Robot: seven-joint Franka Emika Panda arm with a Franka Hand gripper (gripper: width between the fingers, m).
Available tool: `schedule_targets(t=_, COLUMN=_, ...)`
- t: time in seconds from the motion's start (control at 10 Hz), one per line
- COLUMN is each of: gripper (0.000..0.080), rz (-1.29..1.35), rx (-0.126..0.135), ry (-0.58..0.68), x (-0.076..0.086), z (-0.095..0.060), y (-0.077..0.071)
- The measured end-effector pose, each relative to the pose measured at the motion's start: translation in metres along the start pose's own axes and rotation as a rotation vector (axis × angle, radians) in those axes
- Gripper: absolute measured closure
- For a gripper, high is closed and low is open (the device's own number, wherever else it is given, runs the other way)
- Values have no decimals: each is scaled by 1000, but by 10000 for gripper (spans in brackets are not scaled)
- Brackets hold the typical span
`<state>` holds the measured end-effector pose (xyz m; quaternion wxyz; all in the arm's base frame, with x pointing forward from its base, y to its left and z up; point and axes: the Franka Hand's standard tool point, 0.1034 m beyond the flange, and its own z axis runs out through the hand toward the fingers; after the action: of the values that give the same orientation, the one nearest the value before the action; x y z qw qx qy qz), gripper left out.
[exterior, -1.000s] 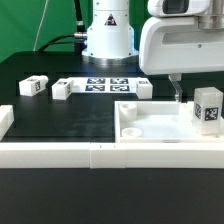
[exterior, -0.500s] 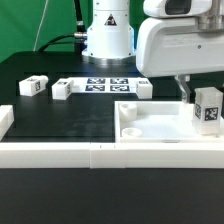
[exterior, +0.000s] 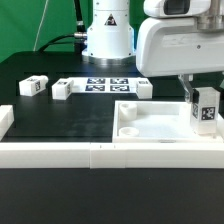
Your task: Assemble one leg
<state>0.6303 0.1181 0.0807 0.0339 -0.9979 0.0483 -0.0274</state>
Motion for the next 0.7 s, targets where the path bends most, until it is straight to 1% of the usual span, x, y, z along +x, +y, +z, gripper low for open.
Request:
schedule_targets(t=0.2, gripper=509, rz=272, rx=3, ry=4, x=0, z=1, y=0)
schedule_targets(t=0.4, gripper=508, rz=582, rx=21, ry=1, x=0, z=1, y=2)
schedule_targets(t=0.5, gripper=508, rz=690, rx=20, ry=1, x=-1, z=1, y=3)
schedule_targets(t=0.7, gripper=508, rz=987, rx=25, ry=15, x=0, z=2, y=3)
